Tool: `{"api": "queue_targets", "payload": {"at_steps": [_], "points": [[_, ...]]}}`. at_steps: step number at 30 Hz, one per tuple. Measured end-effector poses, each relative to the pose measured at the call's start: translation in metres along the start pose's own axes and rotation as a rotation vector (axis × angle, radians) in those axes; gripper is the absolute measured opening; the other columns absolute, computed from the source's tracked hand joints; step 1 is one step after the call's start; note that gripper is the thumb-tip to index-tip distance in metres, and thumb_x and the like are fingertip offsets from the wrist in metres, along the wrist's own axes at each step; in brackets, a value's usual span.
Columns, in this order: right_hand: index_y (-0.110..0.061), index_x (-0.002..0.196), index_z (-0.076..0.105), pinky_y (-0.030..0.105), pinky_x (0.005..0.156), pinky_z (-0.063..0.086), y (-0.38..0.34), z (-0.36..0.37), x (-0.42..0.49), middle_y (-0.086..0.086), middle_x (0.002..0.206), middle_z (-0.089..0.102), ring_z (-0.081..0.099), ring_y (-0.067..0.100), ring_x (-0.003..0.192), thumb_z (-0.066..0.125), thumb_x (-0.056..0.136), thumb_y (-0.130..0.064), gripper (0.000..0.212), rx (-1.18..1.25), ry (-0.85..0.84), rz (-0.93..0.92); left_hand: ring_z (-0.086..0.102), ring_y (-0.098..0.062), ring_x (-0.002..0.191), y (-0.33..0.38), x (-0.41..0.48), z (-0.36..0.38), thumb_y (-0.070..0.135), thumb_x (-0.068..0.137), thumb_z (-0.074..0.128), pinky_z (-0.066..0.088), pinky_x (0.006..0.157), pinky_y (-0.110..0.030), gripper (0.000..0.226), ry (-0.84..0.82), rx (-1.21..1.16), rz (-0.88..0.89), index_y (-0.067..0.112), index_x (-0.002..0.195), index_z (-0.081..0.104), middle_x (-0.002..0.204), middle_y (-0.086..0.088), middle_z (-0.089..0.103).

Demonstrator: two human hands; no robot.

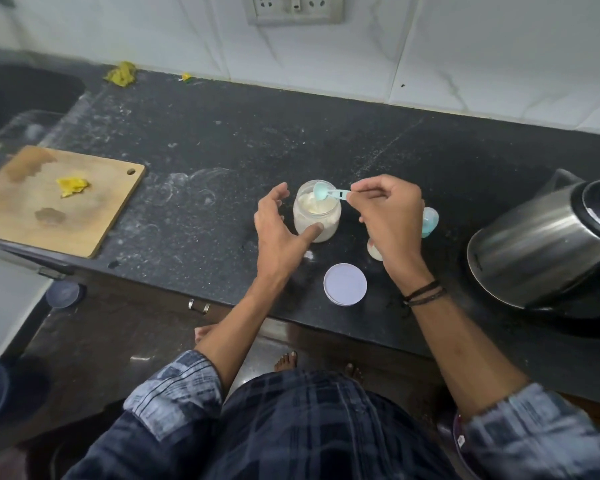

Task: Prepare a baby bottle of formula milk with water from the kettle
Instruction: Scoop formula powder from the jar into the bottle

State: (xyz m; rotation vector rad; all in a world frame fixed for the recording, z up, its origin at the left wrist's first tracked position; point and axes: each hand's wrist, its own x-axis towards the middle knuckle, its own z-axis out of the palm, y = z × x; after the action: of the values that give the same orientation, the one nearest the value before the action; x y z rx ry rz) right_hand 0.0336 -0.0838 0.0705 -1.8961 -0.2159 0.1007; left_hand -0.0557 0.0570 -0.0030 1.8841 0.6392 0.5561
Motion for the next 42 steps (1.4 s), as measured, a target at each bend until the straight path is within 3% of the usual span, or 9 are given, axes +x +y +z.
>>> {"api": "queue_targets", "payload": {"at_steps": [3, 7, 12, 17, 21, 26, 33, 37, 42], "points": [[-0.020, 0.087, 0.079, 0.034, 0.079, 0.059, -0.004, 0.012, 0.005, -0.011, 0.076, 0.073, 0.070, 0.008, 0.075, 0.075, 0.082, -0.010, 0.012, -0.230, -0.029, -0.083, 0.041, -0.011, 0.129, -0.004, 0.003, 0.001, 0.030, 0.071, 0.089, 0.041, 0.105, -0.024, 0.096, -0.042, 0.011, -0.026, 0.023, 0.153, 0.039, 0.138, 0.011, 0.052], [-0.018, 0.097, 0.075, 0.028, 0.073, 0.046, -0.008, 0.025, 0.013, -0.002, 0.090, 0.075, 0.068, 0.018, 0.087, 0.069, 0.088, -0.006, 0.017, -0.476, -0.119, -0.191, 0.040, -0.014, 0.130, -0.008, 0.006, 0.002, 0.025, 0.076, 0.088, 0.042, 0.111, -0.040, 0.095, -0.066, 0.035, -0.045, 0.021, 0.155, 0.036, 0.134, 0.015, 0.058], [-0.015, 0.098, 0.076, 0.029, 0.073, 0.046, -0.010, 0.041, 0.023, 0.009, 0.102, 0.076, 0.069, 0.029, 0.098, 0.061, 0.091, -0.001, 0.021, -0.698, -0.221, -0.293, 0.038, -0.016, 0.130, -0.011, 0.008, 0.000, 0.025, 0.077, 0.087, 0.041, 0.113, -0.046, 0.092, -0.080, 0.065, -0.047, 0.021, 0.155, 0.036, 0.135, 0.013, 0.058], [-0.015, 0.097, 0.078, 0.042, 0.082, 0.054, -0.011, 0.051, 0.027, 0.016, 0.107, 0.074, 0.068, 0.039, 0.102, 0.060, 0.092, -0.001, 0.023, -0.764, -0.320, -0.286, 0.037, -0.013, 0.129, -0.011, 0.008, -0.002, 0.026, 0.075, 0.082, 0.041, 0.113, -0.047, 0.091, -0.101, 0.057, -0.041, 0.023, 0.154, 0.037, 0.135, 0.013, 0.059], [-0.020, 0.098, 0.080, 0.038, 0.084, 0.055, -0.012, 0.051, 0.031, 0.011, 0.109, 0.076, 0.069, 0.035, 0.105, 0.064, 0.091, -0.007, 0.022, -0.730, -0.365, -0.219, 0.038, -0.015, 0.130, -0.010, 0.008, -0.005, 0.021, 0.076, 0.081, 0.041, 0.112, -0.041, 0.088, -0.109, 0.053, -0.024, 0.021, 0.153, 0.039, 0.135, 0.011, 0.059], [-0.025, 0.100, 0.081, 0.038, 0.091, 0.055, -0.014, 0.031, 0.027, 0.000, 0.096, 0.079, 0.071, 0.020, 0.096, 0.071, 0.092, -0.025, 0.013, -0.517, -0.249, -0.137, 0.053, -0.009, 0.119, -0.001, 0.001, -0.008, 0.006, 0.082, 0.074, 0.039, 0.092, -0.011, 0.059, 0.045, -0.063, -0.004, 0.024, 0.135, 0.056, 0.116, 0.019, 0.062], [-0.023, 0.089, 0.081, 0.041, 0.086, 0.060, -0.002, -0.016, 0.012, -0.011, 0.081, 0.076, 0.072, 0.008, 0.082, 0.071, 0.090, -0.025, 0.011, -0.264, -0.018, -0.060, 0.060, -0.016, 0.112, 0.020, -0.008, 0.001, 0.002, 0.087, 0.067, 0.051, 0.091, -0.030, 0.033, 0.074, -0.098, 0.115, 0.018, 0.116, 0.064, 0.114, 0.008, 0.067], [-0.030, 0.078, 0.078, 0.023, 0.068, 0.054, 0.010, -0.047, 0.005, -0.012, 0.073, 0.075, 0.067, 0.000, 0.067, 0.071, 0.087, -0.024, 0.013, -0.147, 0.048, -0.002, 0.060, -0.008, 0.107, 0.032, -0.017, 0.016, 0.002, 0.087, 0.067, 0.050, 0.089, -0.024, 0.028, 0.024, -0.124, 0.199, 0.020, 0.109, 0.066, 0.109, 0.012, 0.068], [-0.027, 0.077, 0.079, 0.029, 0.069, 0.054, 0.024, -0.082, -0.004, -0.009, 0.074, 0.076, 0.067, 0.002, 0.066, 0.069, 0.083, -0.021, 0.012, -0.105, 0.123, 0.050, 0.065, -0.004, 0.103, 0.051, -0.031, 0.042, 0.008, 0.087, 0.066, 0.048, 0.082, -0.013, 0.027, -0.136, -0.190, 0.251, 0.026, 0.107, 0.064, 0.106, 0.015, 0.067]]}}
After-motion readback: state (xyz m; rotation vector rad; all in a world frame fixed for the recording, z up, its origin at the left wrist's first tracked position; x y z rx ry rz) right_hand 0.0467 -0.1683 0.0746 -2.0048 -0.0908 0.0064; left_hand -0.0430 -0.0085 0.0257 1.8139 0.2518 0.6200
